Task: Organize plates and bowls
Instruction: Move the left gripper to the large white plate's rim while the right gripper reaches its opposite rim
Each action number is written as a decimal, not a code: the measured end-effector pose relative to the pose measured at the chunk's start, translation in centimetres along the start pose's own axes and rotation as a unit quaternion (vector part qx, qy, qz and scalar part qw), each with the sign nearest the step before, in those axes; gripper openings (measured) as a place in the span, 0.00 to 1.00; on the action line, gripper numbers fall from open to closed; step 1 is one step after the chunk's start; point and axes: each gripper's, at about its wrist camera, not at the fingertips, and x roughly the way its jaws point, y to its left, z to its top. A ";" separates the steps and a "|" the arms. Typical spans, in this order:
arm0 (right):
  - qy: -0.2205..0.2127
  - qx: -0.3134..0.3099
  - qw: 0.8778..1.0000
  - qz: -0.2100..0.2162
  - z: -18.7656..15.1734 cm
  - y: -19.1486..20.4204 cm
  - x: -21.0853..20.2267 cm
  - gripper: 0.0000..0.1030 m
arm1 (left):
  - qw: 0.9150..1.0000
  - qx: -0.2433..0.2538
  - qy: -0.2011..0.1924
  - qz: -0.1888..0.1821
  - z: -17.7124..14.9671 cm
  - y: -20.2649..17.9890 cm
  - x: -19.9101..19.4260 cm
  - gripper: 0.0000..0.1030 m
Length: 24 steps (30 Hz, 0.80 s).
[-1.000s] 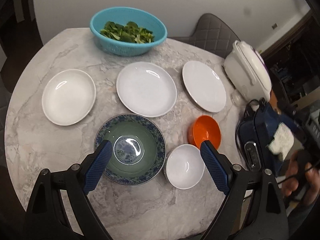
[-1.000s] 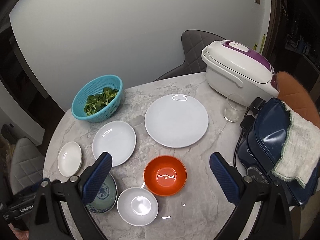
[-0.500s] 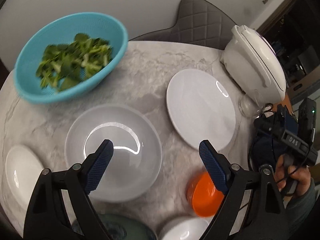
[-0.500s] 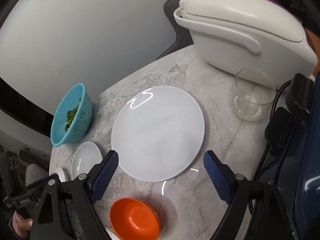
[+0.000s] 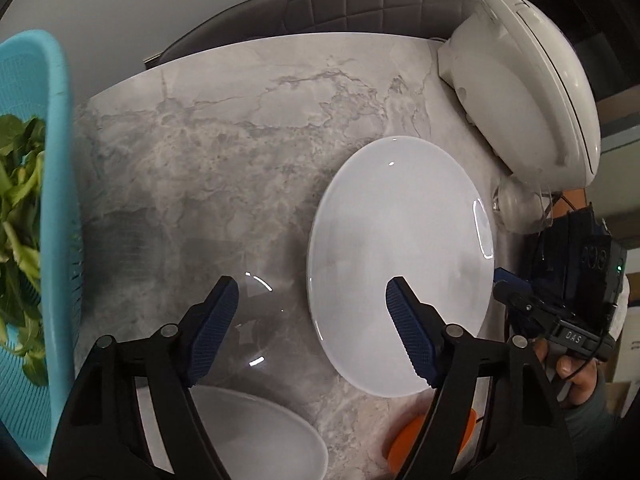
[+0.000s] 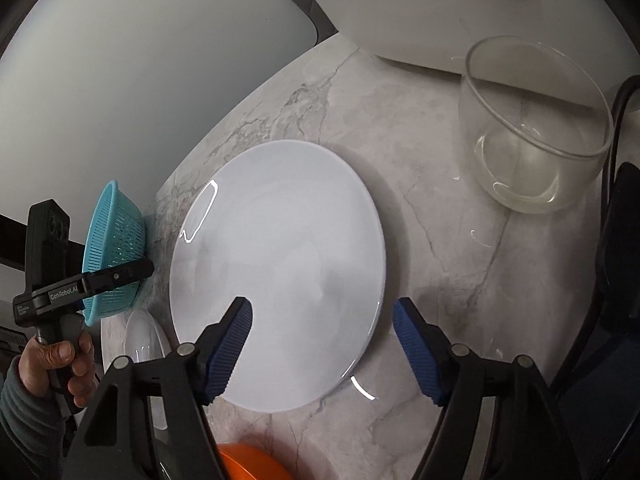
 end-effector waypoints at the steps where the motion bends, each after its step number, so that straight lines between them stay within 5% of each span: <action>1: 0.004 0.001 1.000 -0.003 0.1 -0.2 0.3 0.74 | 1.000 0.007 0.006 0.003 0.2 -0.1 0.4 0.72; 17: 0.024 0.003 1.000 0.009 2.0 -1.5 2.1 0.65 | 0.996 0.083 0.040 -0.016 2.2 -2.8 4.8 0.74; 24: 0.037 -0.001 0.999 0.032 2.5 -1.6 2.4 0.64 | 0.996 0.006 0.049 -0.073 4.0 -1.2 4.8 0.74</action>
